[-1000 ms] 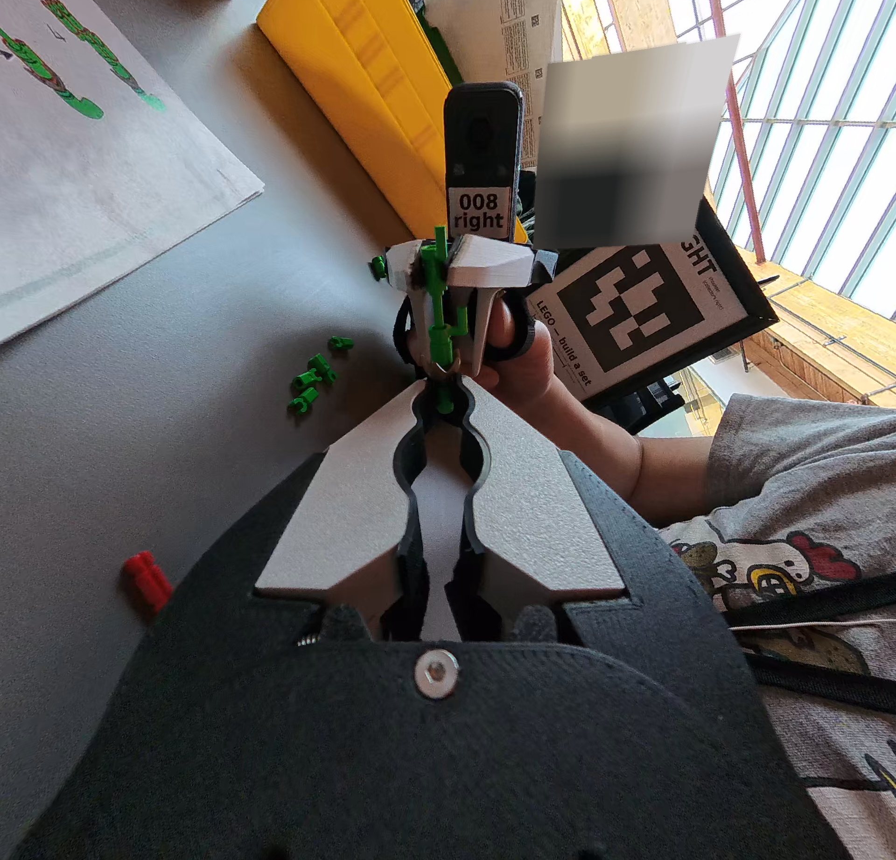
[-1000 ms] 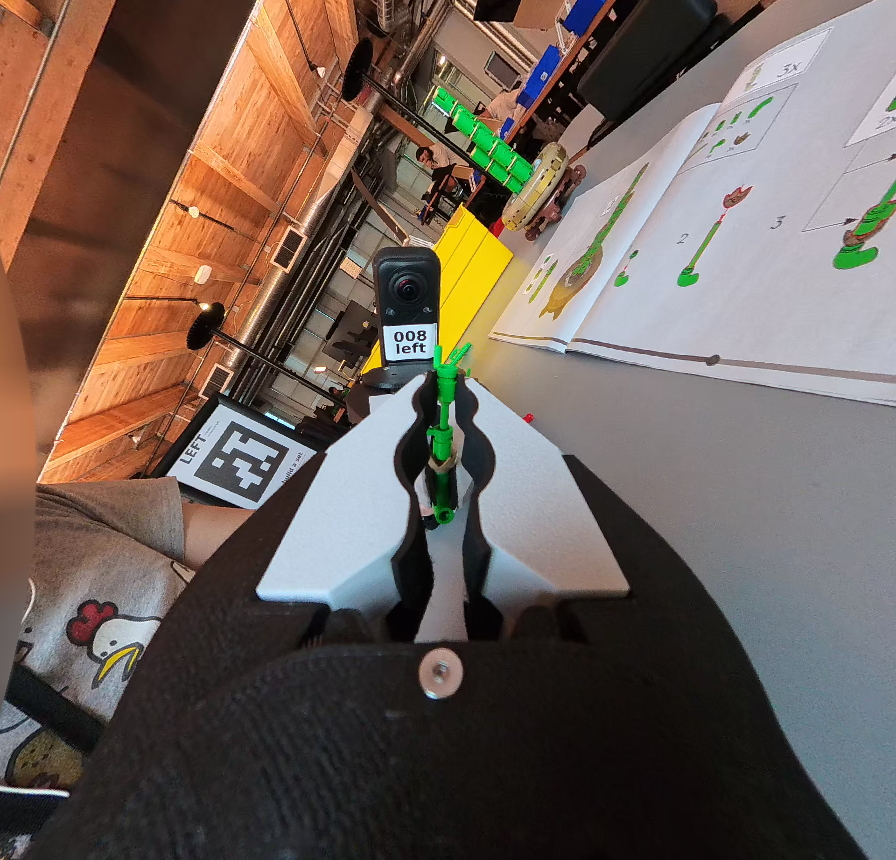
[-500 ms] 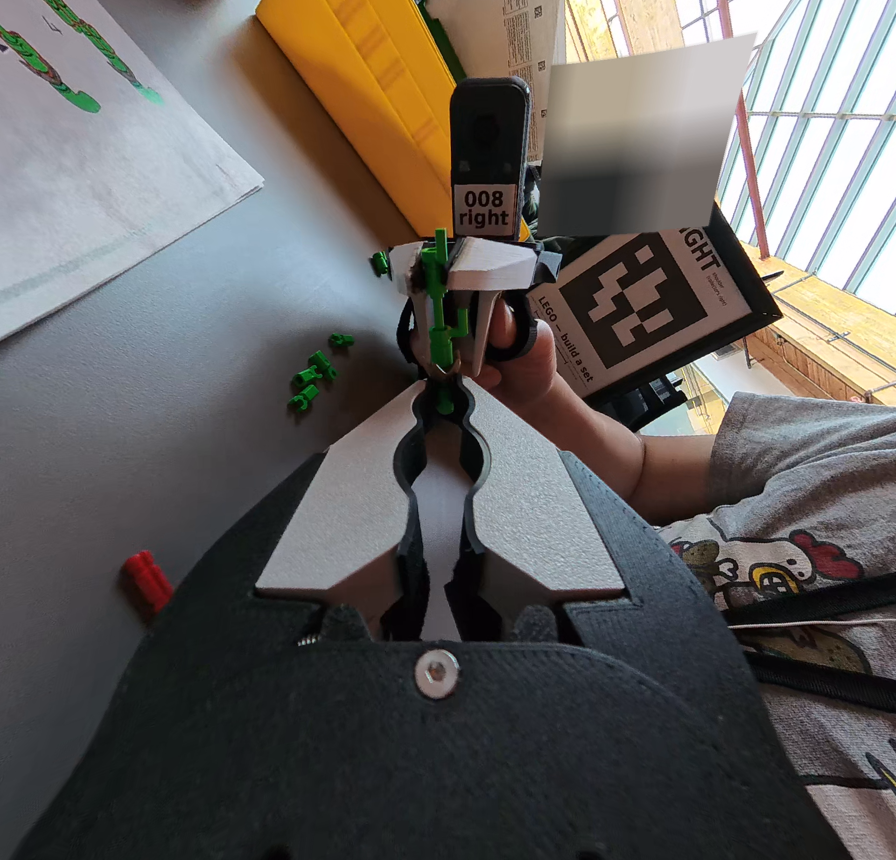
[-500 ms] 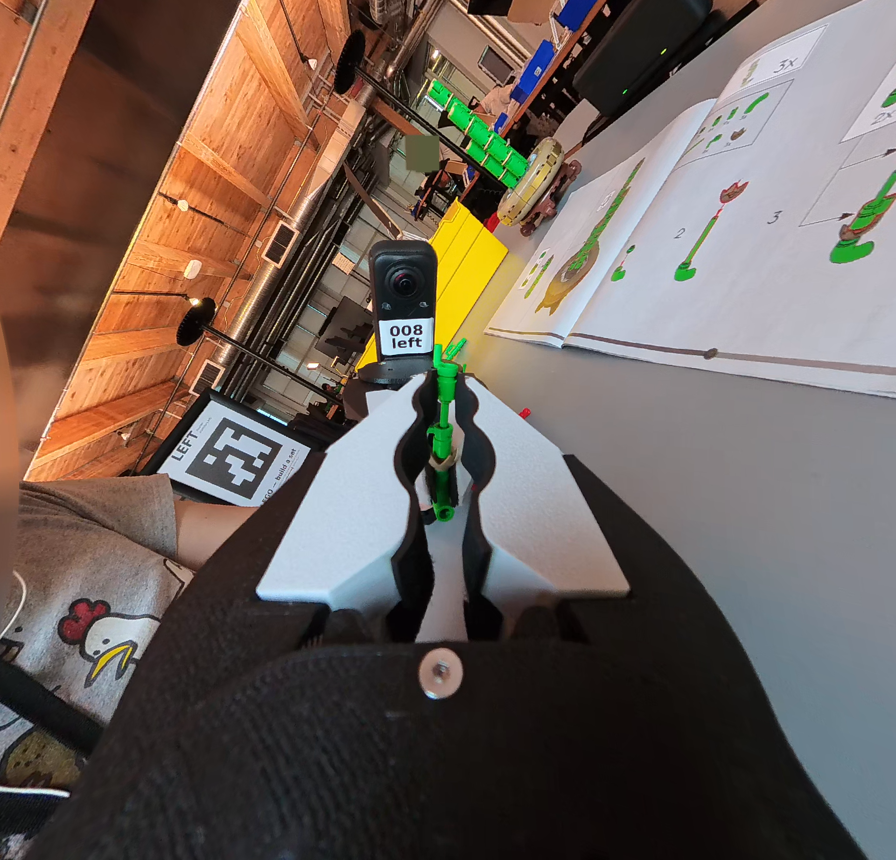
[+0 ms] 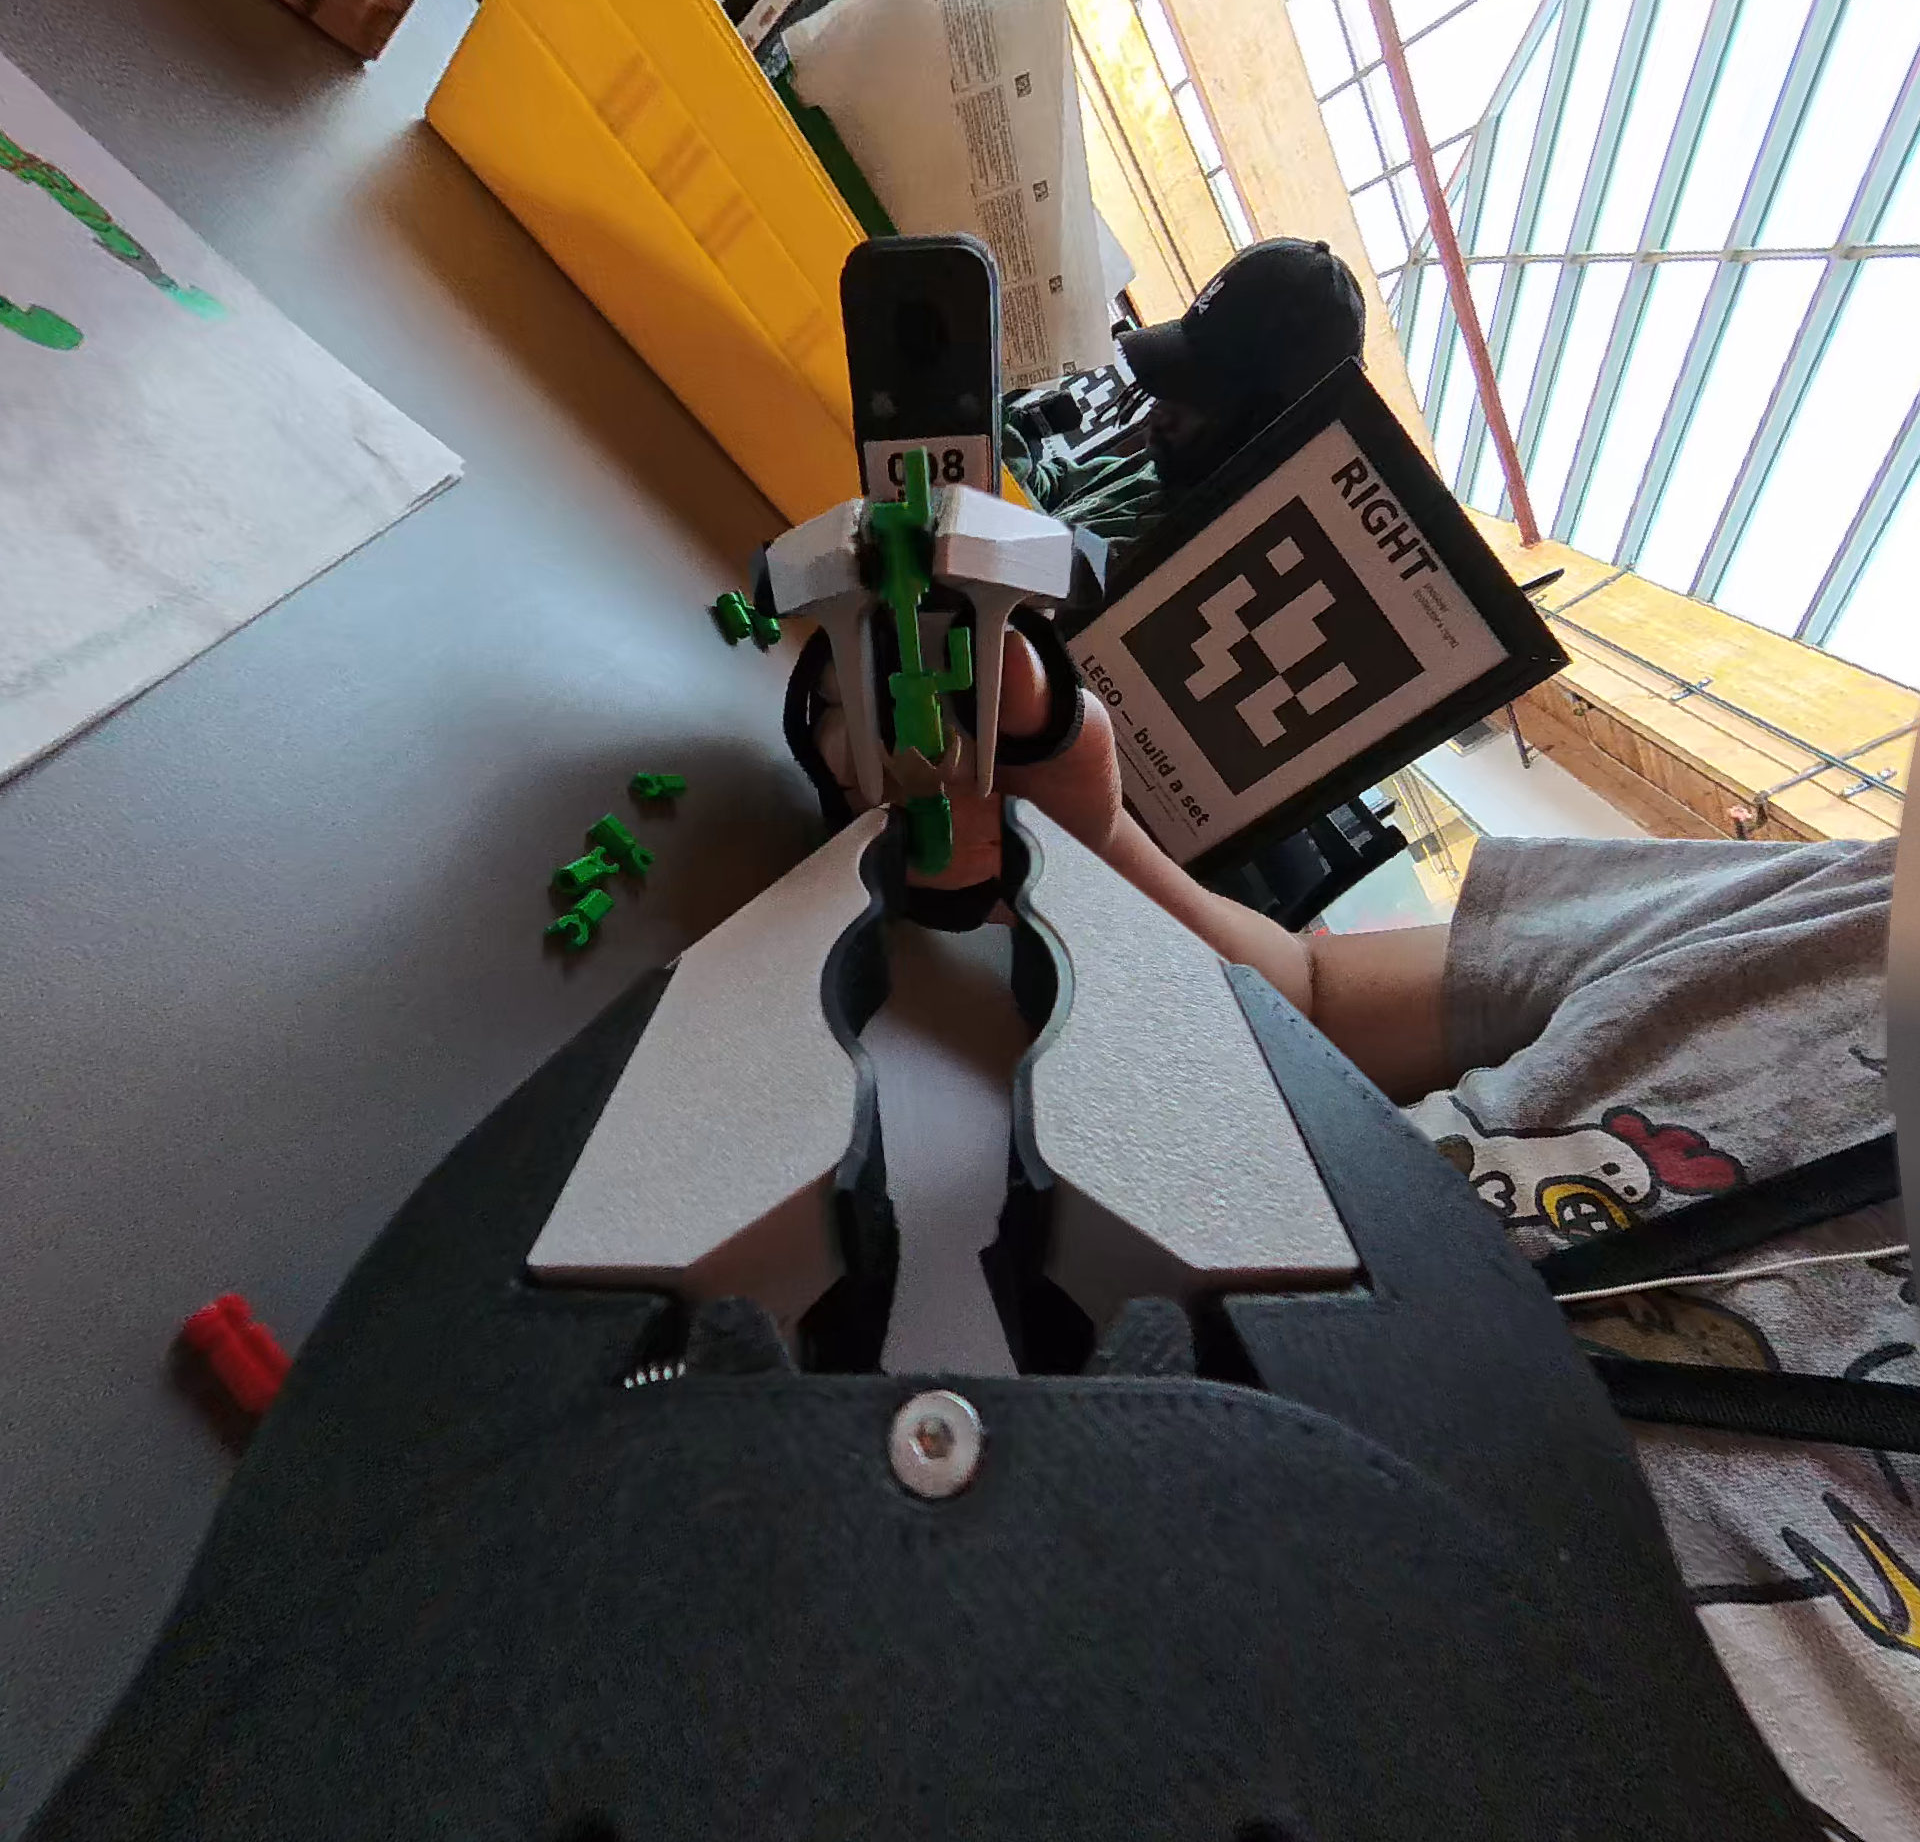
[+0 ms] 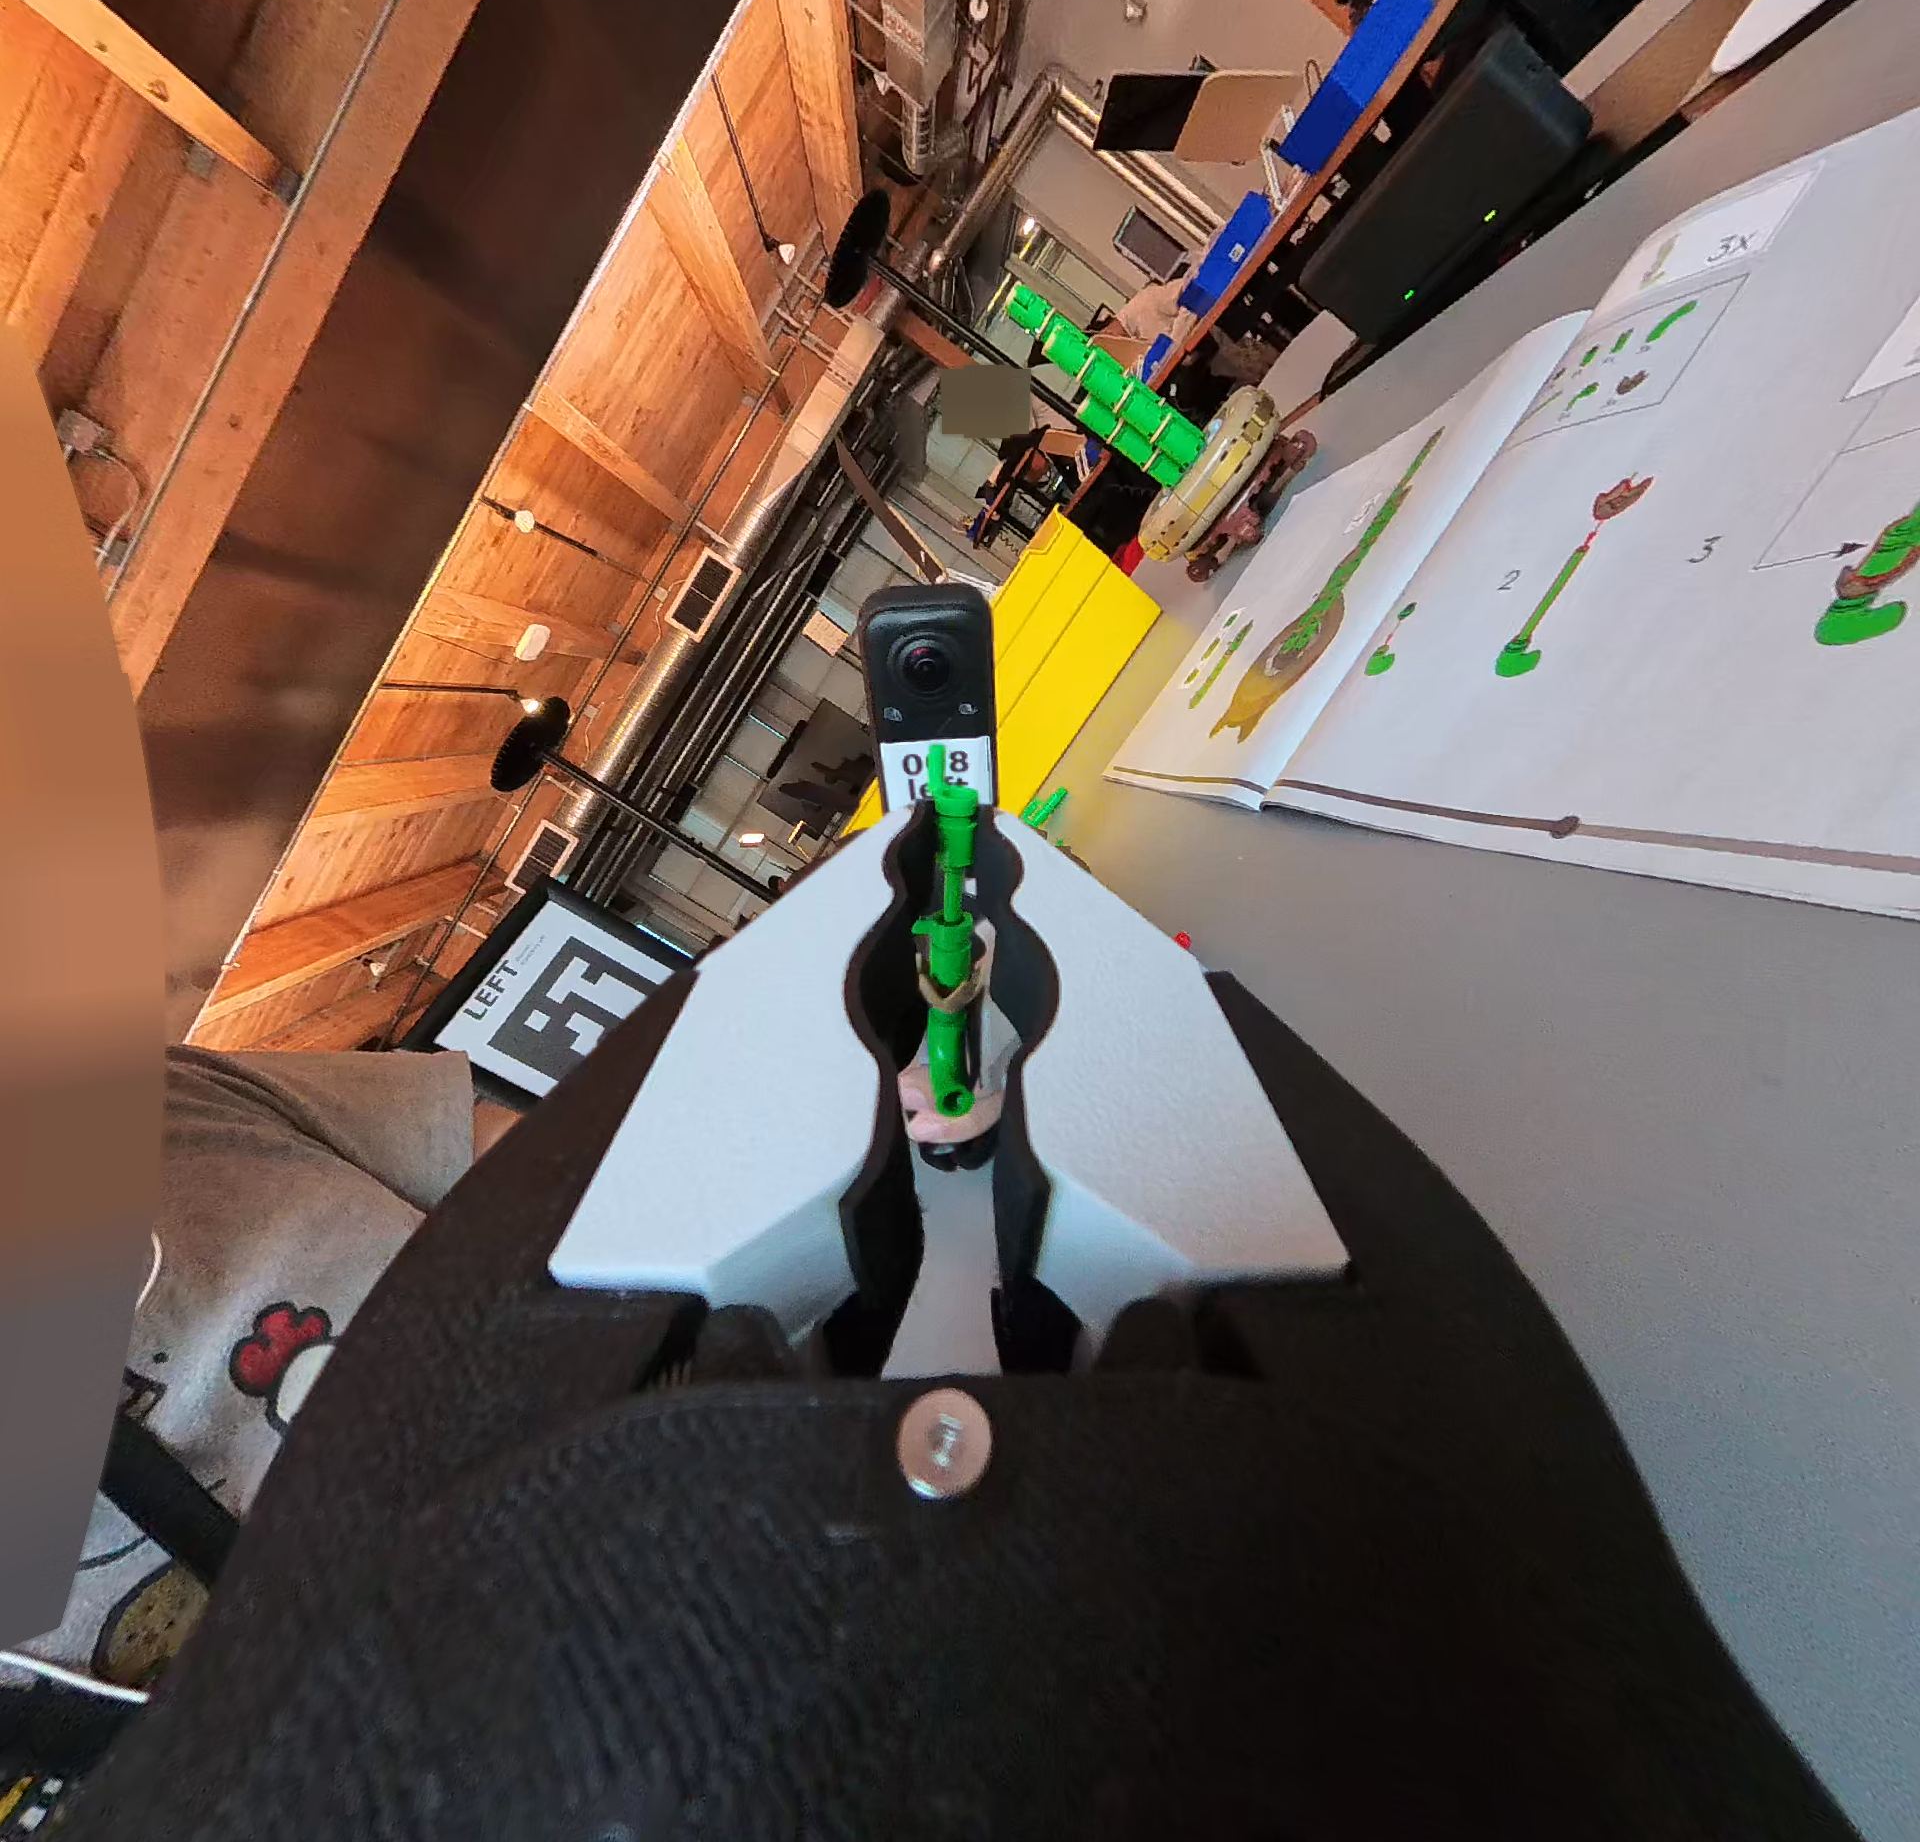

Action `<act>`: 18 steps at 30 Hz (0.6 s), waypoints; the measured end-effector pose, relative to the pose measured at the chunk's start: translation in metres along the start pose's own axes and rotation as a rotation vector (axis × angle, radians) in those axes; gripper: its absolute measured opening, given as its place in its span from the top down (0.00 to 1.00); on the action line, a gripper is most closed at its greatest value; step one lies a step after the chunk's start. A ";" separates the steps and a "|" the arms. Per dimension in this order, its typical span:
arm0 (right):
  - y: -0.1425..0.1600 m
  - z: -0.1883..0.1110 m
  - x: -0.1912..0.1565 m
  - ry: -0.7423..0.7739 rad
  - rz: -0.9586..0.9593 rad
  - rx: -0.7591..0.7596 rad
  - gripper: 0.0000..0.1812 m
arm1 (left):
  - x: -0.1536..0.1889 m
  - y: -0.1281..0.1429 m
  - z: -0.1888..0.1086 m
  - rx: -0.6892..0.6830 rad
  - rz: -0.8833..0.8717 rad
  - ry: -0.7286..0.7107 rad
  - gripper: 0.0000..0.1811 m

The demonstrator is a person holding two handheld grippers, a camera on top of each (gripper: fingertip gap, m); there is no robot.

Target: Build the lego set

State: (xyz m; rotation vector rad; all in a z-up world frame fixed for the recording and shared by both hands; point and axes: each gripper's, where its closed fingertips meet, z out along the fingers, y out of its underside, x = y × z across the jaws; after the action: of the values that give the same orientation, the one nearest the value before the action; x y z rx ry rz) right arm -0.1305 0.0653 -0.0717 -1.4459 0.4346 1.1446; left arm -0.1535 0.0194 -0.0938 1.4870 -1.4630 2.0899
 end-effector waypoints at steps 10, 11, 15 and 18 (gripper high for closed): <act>-0.016 -0.005 -0.011 -0.054 -0.030 0.072 0.97 | 0.005 0.008 0.002 -0.069 0.068 -0.008 0.89; -0.017 -0.006 -0.011 -0.053 -0.025 0.078 0.97 | 0.004 0.013 0.005 -0.104 0.085 -0.021 0.89; -0.013 -0.003 -0.012 -0.061 -0.029 0.056 0.97 | 0.005 0.015 0.010 -0.113 0.090 -0.022 0.88; -0.011 0.001 -0.014 -0.071 -0.040 0.047 0.97 | 0.006 0.002 0.005 -0.026 0.050 0.009 0.91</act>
State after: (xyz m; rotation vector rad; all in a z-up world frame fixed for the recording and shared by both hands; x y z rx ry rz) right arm -0.1283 0.0638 -0.0545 -1.3635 0.3796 1.1430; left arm -0.1545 0.0118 -0.0900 1.4441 -1.5336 2.0954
